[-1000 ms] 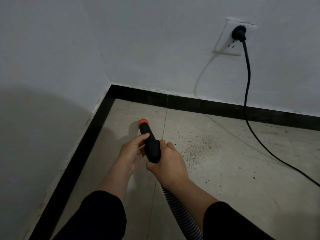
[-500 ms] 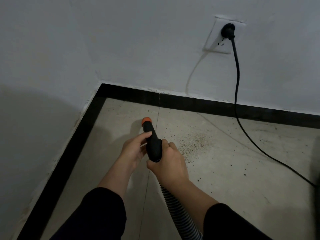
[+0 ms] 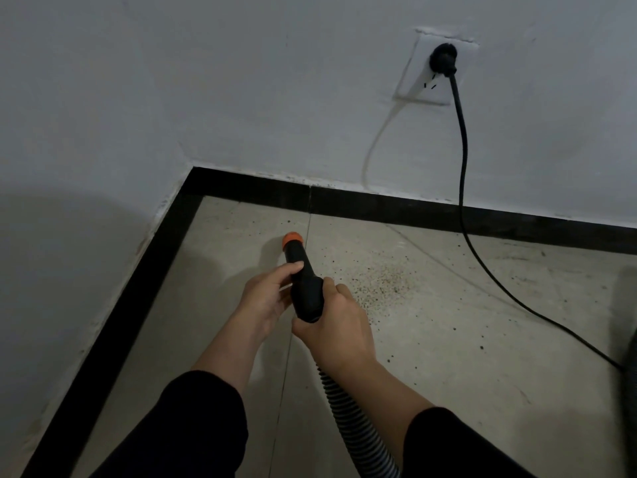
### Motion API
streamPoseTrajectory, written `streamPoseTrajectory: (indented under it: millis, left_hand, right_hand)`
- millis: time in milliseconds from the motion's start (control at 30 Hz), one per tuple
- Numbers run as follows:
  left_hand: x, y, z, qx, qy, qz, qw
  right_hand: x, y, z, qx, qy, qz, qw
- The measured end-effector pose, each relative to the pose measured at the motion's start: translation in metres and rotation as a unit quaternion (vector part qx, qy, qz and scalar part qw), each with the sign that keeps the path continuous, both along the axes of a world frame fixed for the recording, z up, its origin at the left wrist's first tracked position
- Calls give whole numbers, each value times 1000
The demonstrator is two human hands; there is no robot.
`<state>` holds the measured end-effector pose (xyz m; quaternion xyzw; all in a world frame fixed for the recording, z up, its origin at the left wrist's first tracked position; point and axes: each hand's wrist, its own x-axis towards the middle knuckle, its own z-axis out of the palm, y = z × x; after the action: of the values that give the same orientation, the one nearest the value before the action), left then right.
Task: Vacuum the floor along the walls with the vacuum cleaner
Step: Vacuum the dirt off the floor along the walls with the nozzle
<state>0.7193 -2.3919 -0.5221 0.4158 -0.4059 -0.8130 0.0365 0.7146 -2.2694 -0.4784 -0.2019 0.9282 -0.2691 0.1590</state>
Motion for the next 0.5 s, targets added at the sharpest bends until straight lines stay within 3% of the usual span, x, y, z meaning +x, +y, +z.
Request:
streamPoseTrajectory:
  millis: [500]
  left_hand:
    - [-51,-11,-3,-48,-11,-13,999]
  right_hand:
    - [-45,-12,-19,-34,10,-4,999]
